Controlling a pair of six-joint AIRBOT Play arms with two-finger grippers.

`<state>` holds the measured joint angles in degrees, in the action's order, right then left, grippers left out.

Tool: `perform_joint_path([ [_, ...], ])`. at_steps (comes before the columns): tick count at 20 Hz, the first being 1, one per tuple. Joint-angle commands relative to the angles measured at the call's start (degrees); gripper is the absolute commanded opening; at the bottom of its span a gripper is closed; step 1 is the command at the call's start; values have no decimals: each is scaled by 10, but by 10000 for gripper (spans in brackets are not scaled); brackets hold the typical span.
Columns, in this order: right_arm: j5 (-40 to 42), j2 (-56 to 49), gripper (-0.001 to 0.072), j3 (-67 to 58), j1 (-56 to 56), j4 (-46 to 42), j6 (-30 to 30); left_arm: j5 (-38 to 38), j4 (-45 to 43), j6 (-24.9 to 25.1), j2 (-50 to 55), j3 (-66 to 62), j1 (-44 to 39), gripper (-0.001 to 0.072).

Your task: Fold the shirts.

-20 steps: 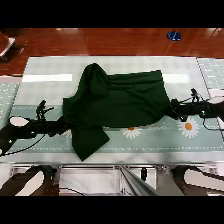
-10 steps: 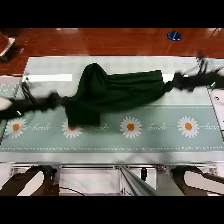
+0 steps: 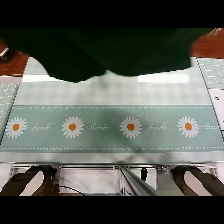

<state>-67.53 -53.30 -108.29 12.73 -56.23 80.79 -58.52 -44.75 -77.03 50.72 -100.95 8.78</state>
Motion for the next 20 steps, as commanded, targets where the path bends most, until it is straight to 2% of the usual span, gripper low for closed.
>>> perform_joint_path([
  [1,-21,112,15,-32,0,-97,20,-71,-173,-50,-42,-114,2,22],
  [5,-92,186,15,-32,0,-179,49,-129,-275,-58,-112,-115,2,22],
  [9,-170,204,15,-25,0,-191,65,-141,-285,-67,-140,-111,1,22],
  [11,-179,204,15,11,0,-180,71,-141,-281,-69,-134,-76,1,22],
  [14,-169,203,15,126,0,-127,69,-142,-234,-68,-116,48,1,22],
  [17,-110,191,15,278,0,-92,55,-129,-168,-55,-66,188,-1,22],
  [20,-34,122,15,403,0,-67,32,-50,-157,-47,22,282,-28,22],
])
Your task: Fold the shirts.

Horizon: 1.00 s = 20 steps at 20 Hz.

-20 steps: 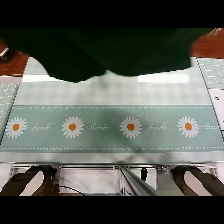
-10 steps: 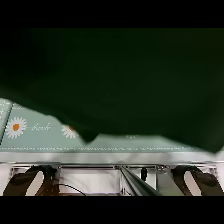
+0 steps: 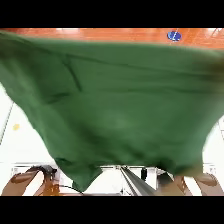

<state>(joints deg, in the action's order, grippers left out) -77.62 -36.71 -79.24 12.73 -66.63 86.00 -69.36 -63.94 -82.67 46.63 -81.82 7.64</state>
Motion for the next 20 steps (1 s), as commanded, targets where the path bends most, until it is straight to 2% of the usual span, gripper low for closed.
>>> perform_joint_path([
  [1,93,-81,15,135,0,48,-30,86,35,10,100,101,-29,22],
  [5,191,-282,15,118,0,137,-86,210,36,9,258,72,-80,22],
  [7,218,-388,16,71,0,170,-87,259,39,9,330,41,-99,23],
  [9,227,-485,16,10,0,207,-78,283,88,9,382,14,-110,24],
  [10,226,-526,75,-19,0,231,-70,291,122,9,403,3,-113,59],
  [11,223,-563,307,-47,0,256,-61,292,142,9,419,-5,-114,263],
  [12,216,-590,412,-70,0,273,-54,284,145,7,431,-11,-115,501],
  [14,183,-617,413,-103,7,279,-49,222,121,11,434,-17,-99,509],
  [16,122,-607,412,-112,40,264,-70,85,42,9,429,-30,-52,509],
  [18,37,-584,411,-111,92,205,-89,-60,-25,10,423,-25,14,509],
  [19,4,-566,411,-100,115,158,-92,-112,-38,12,416,-10,50,508],
  [20,-8,-540,411,-71,137,109,-91,-133,-36,17,402,16,82,509],
])
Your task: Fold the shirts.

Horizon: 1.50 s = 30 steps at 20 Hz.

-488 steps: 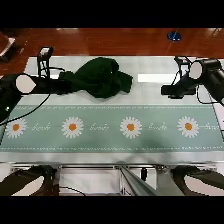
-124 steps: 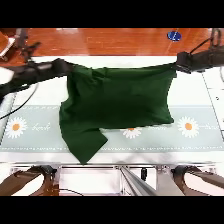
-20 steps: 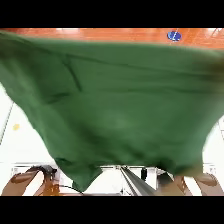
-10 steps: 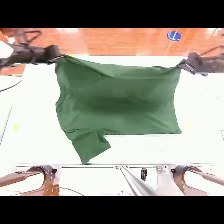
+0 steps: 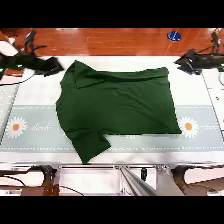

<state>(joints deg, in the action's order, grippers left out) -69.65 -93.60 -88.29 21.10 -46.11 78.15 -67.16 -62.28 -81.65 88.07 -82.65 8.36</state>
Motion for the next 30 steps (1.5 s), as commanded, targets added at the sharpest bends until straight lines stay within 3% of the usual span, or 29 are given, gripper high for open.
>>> perform_joint_path([
  [1,-84,59,411,64,71,-127,-10,-150,-47,6,-39,69,105,509],
  [5,33,219,411,356,121,-98,-14,-100,-20,16,-160,307,169,509],
  [9,93,353,411,558,121,-14,-47,-99,22,30,-198,462,183,509],
  [14,74,416,411,619,121,2,-55,7,188,91,-196,555,182,509],
  [20,101,416,411,617,123,10,-53,87,200,91,-176,572,86,504],
  [21,120,416,411,609,135,-3,-44,96,207,90,-172,569,69,448],
  [22,130,416,411,595,159,-28,-27,95,217,90,-171,565,61,182],
  [23,126,416,411,584,183,-67,-12,90,221,94,-172,561,61,34],
  [26,35,416,411,594,232,-182,51,78,223,105,-174,546,63,23],
  [30,11,414,413,640,203,-170,52,78,227,105,-174,546,63,23],
])
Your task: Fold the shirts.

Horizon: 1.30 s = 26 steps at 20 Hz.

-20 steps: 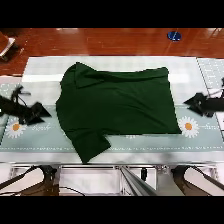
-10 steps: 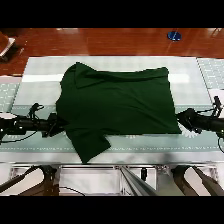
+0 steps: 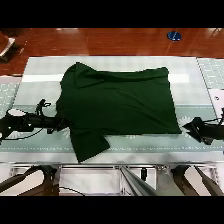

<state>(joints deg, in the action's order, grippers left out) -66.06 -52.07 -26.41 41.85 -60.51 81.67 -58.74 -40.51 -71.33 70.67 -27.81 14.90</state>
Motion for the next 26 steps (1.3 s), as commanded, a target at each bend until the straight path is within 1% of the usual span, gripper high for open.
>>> perform_joint_path([
  [1,-25,-7,413,23,-12,-26,17,-6,9,2,0,-3,-3,23],
  [4,-10,-49,413,23,-35,-23,12,-3,9,2,0,-2,-3,22],
  [8,55,-104,412,16,-35,80,-31,-3,9,2,0,-2,-7,23],
  [11,62,-149,409,10,-35,152,-69,5,11,2,0,-2,-21,23],
  [12,64,-161,390,10,-35,174,-83,11,12,2,0,-2,-29,23],
  [13,63,-170,305,10,-35,198,-102,16,16,2,0,-2,-39,22],
  [14,59,-178,180,10,-35,227,-131,19,28,3,0,-3,-46,23],
  [15,50,-184,56,10,-35,256,-165,18,45,16,0,-7,-50,23],
  [16,33,-188,16,4,-35,279,-193,17,71,29,0,-16,-52,22],
  [17,4,-192,16,-13,-35,285,-203,11,99,36,-2,-33,-52,23],
  [19,-56,-188,15,-75,-35,287,-204,-9,140,49,-14,-94,-52,23],
  [21,-86,-166,15,-165,-35,291,-173,-13,167,47,-42,-181,-52,22],
  [23,-88,-137,15,-272,-35,291,-127,-9,172,46,-72,-289,-52,22],
  [26,-88,-105,15,-443,-35,291,-70,31,168,31,-112,-446,-52,22],
])
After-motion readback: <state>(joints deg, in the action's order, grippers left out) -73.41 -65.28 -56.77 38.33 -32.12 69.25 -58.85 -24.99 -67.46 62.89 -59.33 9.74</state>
